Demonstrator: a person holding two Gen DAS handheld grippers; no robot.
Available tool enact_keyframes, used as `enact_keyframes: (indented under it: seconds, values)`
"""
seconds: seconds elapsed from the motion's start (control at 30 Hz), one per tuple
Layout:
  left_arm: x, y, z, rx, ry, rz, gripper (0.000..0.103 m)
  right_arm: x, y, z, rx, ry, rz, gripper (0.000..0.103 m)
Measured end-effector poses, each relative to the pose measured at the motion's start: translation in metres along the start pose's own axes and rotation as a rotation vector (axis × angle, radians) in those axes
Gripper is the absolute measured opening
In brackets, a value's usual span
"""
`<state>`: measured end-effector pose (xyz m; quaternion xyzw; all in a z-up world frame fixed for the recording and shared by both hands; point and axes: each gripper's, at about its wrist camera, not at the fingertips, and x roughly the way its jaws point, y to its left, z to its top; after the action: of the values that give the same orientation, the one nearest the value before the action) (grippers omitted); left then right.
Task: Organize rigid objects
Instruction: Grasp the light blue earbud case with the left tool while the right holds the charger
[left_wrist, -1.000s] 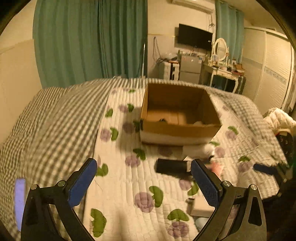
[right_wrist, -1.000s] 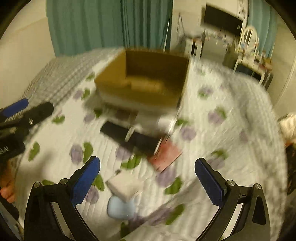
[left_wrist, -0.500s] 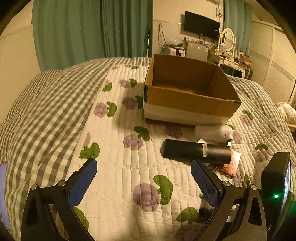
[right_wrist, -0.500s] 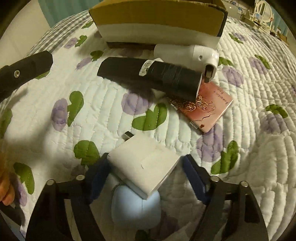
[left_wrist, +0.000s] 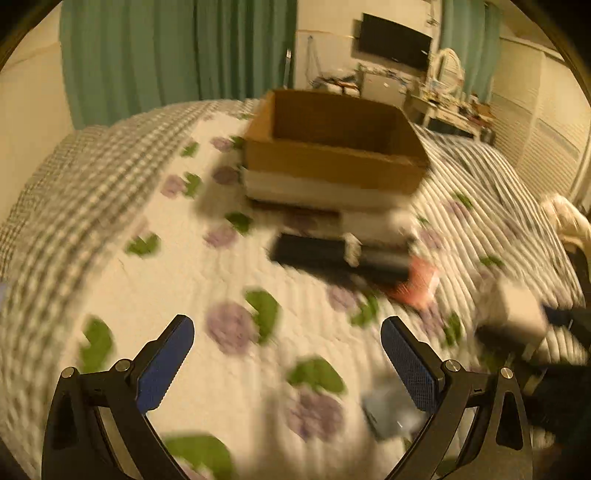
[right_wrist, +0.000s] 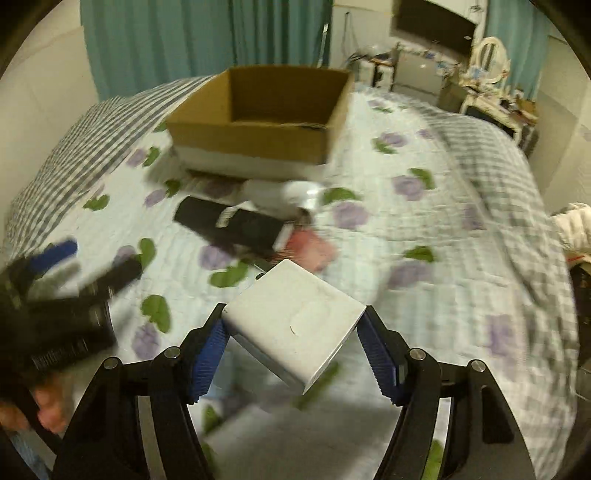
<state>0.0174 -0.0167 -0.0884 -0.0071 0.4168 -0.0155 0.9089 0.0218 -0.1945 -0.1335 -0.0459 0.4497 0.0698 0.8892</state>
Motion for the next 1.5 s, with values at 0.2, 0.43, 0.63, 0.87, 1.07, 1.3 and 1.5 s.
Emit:
enact_keyframes:
  seconds: [0.2,0.43,0.63,0.87,1.07,1.3,1.5]
  values:
    - [0.006,-0.042,-0.041,0.109,0.082,-0.029,0.1,-0.011,-0.025,-0.012,0.042,-0.006,-0.018,0.07]
    - [0.017,-0.071,-0.069,0.212,0.142,-0.098,0.077,-0.012,-0.026,-0.017,0.05,-0.008,-0.015,0.07]
    - [0.027,-0.079,-0.069,0.249,0.131,-0.078,0.06,-0.007,-0.029,-0.018,0.069,0.002,-0.013,0.07]
    - [0.019,-0.073,-0.062,0.239,0.112,-0.094,0.048,-0.01,-0.027,-0.017,0.059,-0.005,-0.017,0.07]
    - [0.002,-0.076,-0.055,0.261,0.067,-0.106,0.046,-0.02,-0.026,-0.015,0.058,-0.034,-0.012,0.07]
    - [-0.018,-0.07,-0.009,0.251,0.012,-0.115,0.007,-0.044,-0.024,0.011,0.037,-0.127,-0.013,0.07]
    - [0.005,-0.053,-0.01,0.2,0.083,-0.155,0.006,-0.045,-0.027,0.026,0.044,-0.16,-0.004,0.07]
